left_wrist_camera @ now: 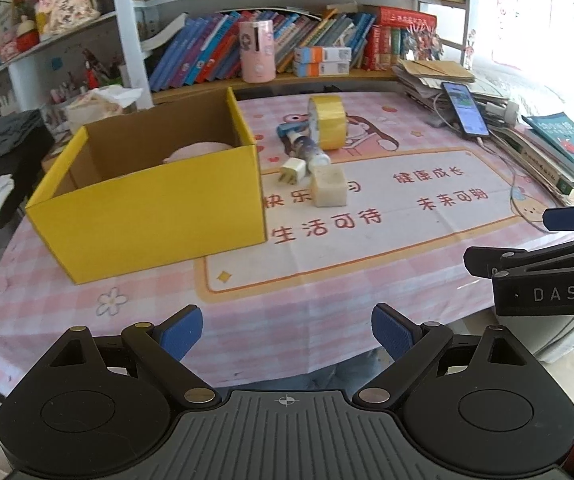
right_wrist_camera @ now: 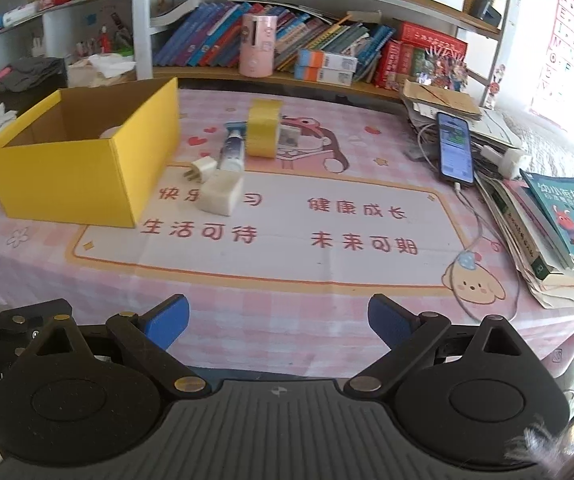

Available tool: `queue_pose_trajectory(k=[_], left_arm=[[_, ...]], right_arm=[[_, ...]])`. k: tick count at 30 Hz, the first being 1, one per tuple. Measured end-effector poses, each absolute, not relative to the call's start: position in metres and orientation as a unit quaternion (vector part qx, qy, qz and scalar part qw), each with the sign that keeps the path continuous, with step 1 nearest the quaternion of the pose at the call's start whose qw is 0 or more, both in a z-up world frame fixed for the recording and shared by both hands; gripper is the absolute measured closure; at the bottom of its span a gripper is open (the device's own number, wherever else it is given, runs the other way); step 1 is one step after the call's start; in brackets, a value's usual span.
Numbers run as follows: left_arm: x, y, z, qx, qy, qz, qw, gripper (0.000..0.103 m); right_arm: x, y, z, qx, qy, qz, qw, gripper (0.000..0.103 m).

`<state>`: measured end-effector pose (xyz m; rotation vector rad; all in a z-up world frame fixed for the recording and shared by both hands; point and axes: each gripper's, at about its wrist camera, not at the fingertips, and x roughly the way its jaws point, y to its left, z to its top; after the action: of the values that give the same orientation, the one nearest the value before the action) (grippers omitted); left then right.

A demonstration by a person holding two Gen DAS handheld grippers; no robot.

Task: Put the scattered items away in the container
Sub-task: 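Move both grippers toward the yellow tape roll and white cube block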

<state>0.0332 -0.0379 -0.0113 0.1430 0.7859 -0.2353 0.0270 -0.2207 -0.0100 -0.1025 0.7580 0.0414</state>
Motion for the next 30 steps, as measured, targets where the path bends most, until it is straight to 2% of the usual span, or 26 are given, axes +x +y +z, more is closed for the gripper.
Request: queue_pose_trajectory(k=[12,30], left_arm=[[0.059,-0.075,-0.014,0.081,0.375,-0.128,0.915,0.009],[0.140,-0.144,-0.028,0.068,0.368,-0.084,0.923,0.011]], right_arm=[[0.058,-0.250,-0.009,-0.044,0.356,0.017,0.933,0.006],[0.170,-0.302,-0.014,-0.062,0.376,0.094,0.920,0.009]])
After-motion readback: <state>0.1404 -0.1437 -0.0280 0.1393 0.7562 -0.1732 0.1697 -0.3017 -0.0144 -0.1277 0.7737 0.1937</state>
